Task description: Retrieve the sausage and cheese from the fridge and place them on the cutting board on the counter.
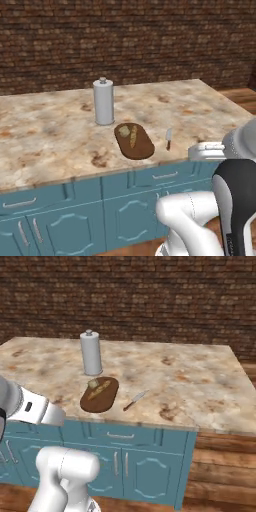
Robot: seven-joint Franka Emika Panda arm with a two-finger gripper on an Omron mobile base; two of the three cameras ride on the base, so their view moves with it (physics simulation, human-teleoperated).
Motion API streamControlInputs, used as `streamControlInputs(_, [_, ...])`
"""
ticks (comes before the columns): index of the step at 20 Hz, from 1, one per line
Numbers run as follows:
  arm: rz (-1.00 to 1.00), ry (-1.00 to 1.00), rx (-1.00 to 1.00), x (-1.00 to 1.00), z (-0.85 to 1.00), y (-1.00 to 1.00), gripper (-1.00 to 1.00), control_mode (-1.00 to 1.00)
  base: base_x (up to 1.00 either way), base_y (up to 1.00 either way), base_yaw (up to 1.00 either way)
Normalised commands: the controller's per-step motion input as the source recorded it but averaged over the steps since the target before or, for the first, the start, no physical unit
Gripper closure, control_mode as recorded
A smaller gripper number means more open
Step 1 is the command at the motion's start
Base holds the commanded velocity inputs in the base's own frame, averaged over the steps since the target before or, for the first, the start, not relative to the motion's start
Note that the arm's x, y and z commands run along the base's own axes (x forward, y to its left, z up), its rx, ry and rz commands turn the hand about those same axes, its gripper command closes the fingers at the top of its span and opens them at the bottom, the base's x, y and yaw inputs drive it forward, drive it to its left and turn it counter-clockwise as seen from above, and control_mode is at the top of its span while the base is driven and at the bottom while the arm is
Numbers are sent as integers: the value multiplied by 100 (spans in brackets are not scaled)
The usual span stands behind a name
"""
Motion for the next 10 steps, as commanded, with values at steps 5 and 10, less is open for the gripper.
streamControlInputs(5, [0, 0, 0, 0, 0, 0, -100, 100, -30, -40, -74])
streamControlInputs(10, [0, 0, 0, 0, 0, 0, -100, 100, -1, -21, -91])
